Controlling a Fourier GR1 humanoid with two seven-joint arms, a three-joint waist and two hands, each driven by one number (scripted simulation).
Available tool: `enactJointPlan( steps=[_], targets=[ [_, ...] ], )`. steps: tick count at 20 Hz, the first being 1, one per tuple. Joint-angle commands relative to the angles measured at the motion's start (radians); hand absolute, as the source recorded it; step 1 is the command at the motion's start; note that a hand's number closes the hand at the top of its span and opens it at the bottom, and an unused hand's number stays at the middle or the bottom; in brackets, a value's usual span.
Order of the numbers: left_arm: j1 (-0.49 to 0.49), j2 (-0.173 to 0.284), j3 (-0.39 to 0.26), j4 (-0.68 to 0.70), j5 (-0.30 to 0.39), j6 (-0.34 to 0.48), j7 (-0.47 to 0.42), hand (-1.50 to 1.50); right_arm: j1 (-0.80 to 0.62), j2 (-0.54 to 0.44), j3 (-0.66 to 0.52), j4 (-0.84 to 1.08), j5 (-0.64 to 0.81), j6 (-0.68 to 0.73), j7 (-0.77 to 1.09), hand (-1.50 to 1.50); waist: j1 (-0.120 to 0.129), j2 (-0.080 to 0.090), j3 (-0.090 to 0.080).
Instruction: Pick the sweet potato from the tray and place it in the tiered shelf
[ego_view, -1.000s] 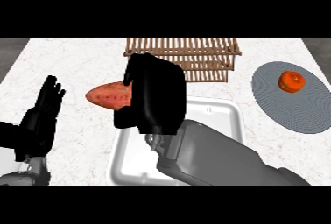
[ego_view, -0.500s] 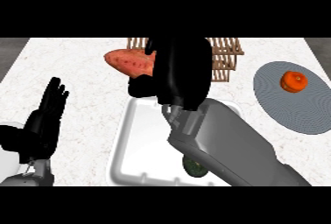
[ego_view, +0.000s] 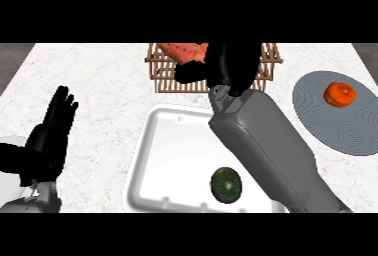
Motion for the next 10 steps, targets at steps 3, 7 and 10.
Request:
enactJointPlan(
  steps=[3,7,10],
  targets=[
    [0.001,0.001,0.026,0.036,0.006,-0.033,-0.036,0.00,-0.039,0.007,-0.092,0.132,0.001,-0.132,-0.033,1.50,0.003,0.002,0.000],
    [-0.020,-0.033,0.010,0.060,-0.012,-0.022,-0.037,0.00,-0.044,0.007,-0.148,0.251,-0.007,-0.218,-0.173,1.50,0.002,0.002,0.000],
    [-0.013,-0.033,0.018,0.050,-0.007,-0.033,-0.037,0.00,-0.065,0.007,-0.117,0.379,-0.042,-0.339,-0.191,1.50,0.011,0.004,0.000]
  ],
)
